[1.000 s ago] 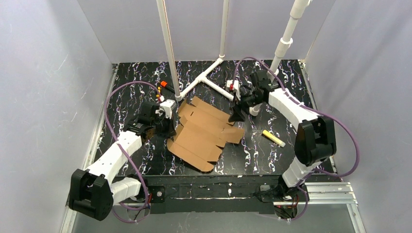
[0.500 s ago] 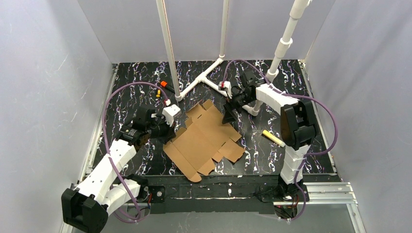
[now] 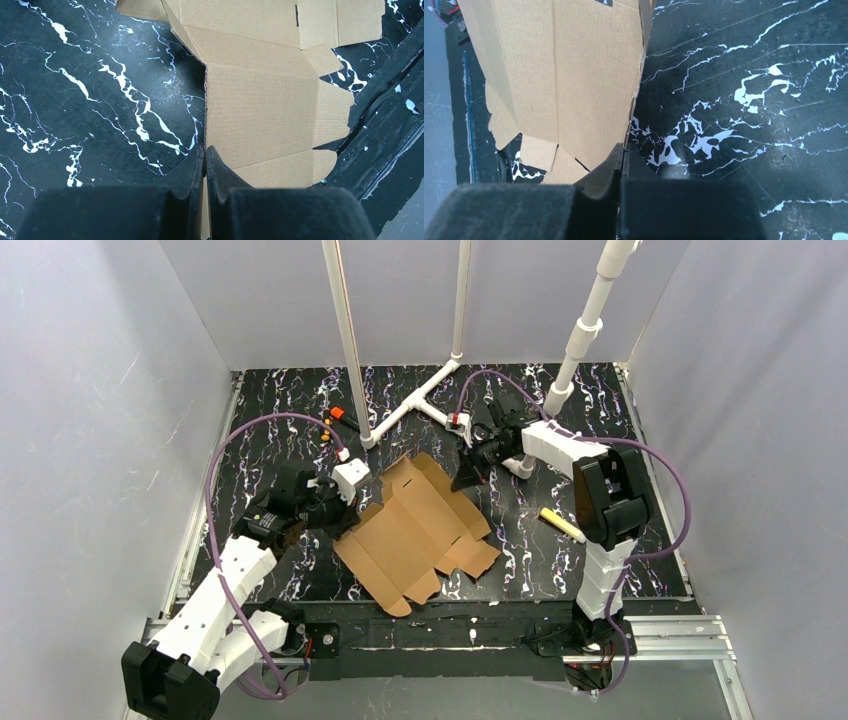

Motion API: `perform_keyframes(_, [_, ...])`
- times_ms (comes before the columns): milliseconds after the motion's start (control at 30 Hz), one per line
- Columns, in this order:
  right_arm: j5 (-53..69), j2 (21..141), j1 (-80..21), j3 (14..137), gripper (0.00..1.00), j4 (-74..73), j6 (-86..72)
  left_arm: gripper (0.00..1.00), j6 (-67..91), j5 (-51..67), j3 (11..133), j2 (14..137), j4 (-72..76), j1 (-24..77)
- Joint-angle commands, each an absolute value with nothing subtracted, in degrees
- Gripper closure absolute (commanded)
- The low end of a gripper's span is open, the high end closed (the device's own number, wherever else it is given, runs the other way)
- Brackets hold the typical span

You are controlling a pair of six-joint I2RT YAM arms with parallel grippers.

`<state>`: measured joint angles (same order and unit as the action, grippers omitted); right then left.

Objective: Fold the paper box

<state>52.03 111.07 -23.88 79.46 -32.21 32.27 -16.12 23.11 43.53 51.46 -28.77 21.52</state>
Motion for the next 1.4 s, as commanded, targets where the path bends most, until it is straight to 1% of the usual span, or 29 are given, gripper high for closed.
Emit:
perform_keyframes(0, [49.45, 105.89, -24.15, 76.41, 0.99, -26.76, 27.78, 1.0, -15.76, 22.72, 43.71, 51.16, -27.99, 21.84])
perform_keyframes(33, [47.61, 104.46, -24.17, 75.18, 0.99, -24.83, 26.24, 0.99, -14.82, 22.64, 44.07, 51.65, -27.91, 21.8])
perform_keyframes(67, [45.73, 102.85, -24.17, 73.82, 0.99, -23.24, 25.21, 0.94, -13.39, 22.48, 44.38, 52.27, -27.57, 21.8])
perform_keyframes(167, [40.82, 97.84, -24.17, 68.55, 0.99, -17.84, 22.46, 0.75, -8.13, 21.6, 45.43, 54.35, -26.58, 21.71])
perform_keyframes(233, [38.92, 94.47, -24.17, 65.25, 0.99, -14.46, 21.37, 0.69, -4.22, 20.13, 46.19, 55.66, -26.05, 21.48])
perform_keyframes(267, [38.25, 92.94, -24.17, 63.82, 0.99, -12.92, 20.97, 0.64, -2.18, 19.14, 46.61, 56.17, -26.02, 21.33])
perform_keyframes(367, [37.48, 89.06, -24.11, 60.32, 0.99, -9.16, 20.15, 0.45, 5.56, 14.83, 46.92, 55.75, -26.5, 19.46])
perform_keyframes(433, [37.05, 87.25, -24.02, 58.88, 0.99, -7.2, 19.23, 0.23, 13.84, 12.24, 46.13, 54.0, -27.51, 16.45])
perform_keyframes(467, [36.8, 86.67, -23.84, 58.67, 0.99, -6.67, 18.76, 0.15, 16.51, 13.27, 45.03, 52.42, -27.29, 14.4])
perform_keyframes(533, [36.6, 86.0, -23.39, 58.25, 0.99, -5.72, 17.5, 0.03, 22.76, 19.26, 40.42, 47.39, -23.42, 9.82])
perform_keyframes(633, [37.18, 85.51, -22.46, 57.49, 0.99, -4.28, 15.63, 0.02, 31.48, 26.11, 32.71, 37.64, -15.6, 5.34])
perform_keyframes(700, [37.59, 85.21, -22.29, 57.11, 0.99, -3.42, 14.52, 0.02, 36.15, 27.84, 28.56, 32.23, -11.44, 4.94])
perform_keyframes(767, [38.02, 85.25, -22.24, 56.93, 0.99, -3.13, 14.14, 0.02, 39.19, 29.81, 24.74, 29.97, -7.31, 4.92])
perform_keyframes(900, [38.87, 85.56, -22.08, 56.09, 0.99, -1.89, 13.09, 0.02, 41.31, 30.62, 19.27, 27.97, -3.4, 4.92])
perform_keyframes(1000, [39.16, 85.85, -22.02, 55.58, 0.99, -0.77, 12.09, 0.02, 43.75, 31.14, 14.5, 25.29, 3.17, 4.92])
perform_keyframes(1233, [39.38, 86.94, -21.97, 55.21, 0.99, 0.26, 10.54, 0.02, 46.98, 30.84, 10.42, 21.84, 4.69, 6.06])
perform_keyframes(1300, [39.73, 87.16, -21.8, 55.07, 0.99, 1.66, 9.26, 0.04, 49.08, 30.71, 8.81, 22.16, 5.1, 6.76])
perform_keyframes(1367, [39.97, 87.27, -21.33, 54.52, 0.99, 3.37, 6.69, 0.09, 49.81, 31.33, 7.77, 23.42, 5.28, 7.43])
